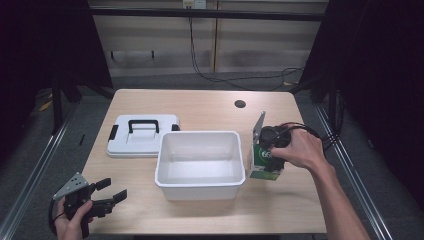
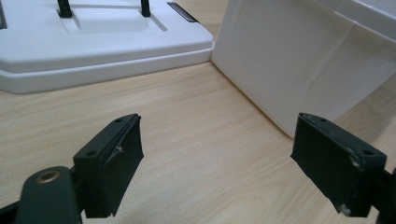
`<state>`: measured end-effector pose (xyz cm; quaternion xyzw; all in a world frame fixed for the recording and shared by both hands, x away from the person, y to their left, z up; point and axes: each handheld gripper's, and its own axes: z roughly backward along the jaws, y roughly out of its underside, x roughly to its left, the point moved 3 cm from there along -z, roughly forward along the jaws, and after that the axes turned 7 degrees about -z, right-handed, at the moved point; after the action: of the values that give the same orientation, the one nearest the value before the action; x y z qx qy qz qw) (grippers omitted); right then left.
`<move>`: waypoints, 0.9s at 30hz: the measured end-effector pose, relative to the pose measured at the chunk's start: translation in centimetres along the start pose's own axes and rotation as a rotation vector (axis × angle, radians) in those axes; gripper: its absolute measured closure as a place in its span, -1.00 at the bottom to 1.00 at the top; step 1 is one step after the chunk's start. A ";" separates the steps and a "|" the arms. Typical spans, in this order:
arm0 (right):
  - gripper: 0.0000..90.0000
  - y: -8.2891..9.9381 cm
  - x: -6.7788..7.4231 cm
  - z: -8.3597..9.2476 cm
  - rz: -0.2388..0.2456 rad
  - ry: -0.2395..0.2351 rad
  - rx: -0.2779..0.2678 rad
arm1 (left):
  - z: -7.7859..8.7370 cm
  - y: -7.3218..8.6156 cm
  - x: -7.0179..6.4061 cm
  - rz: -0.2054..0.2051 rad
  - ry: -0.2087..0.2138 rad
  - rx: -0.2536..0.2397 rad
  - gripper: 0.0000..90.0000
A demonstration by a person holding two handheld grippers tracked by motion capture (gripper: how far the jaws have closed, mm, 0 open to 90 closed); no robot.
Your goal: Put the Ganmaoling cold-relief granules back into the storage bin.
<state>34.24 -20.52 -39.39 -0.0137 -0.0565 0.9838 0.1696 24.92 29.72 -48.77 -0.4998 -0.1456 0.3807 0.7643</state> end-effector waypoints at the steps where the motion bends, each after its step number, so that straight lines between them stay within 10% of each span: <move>1: -0.65 0.0 0.0 0.2 0.005 0.000 -0.001 | 0.0 0.0 0.0 0.001 0.000 -0.001 -0.65; 27: -0.65 -0.2 -0.1 4.8 0.009 0.043 0.003 | 0.0 0.0 0.0 -0.001 -0.001 -0.001 -0.65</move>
<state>34.13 -20.89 -34.55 -0.0348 -0.0515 0.9841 0.1665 24.92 29.71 -48.75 -0.5000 -0.1464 0.3803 0.7642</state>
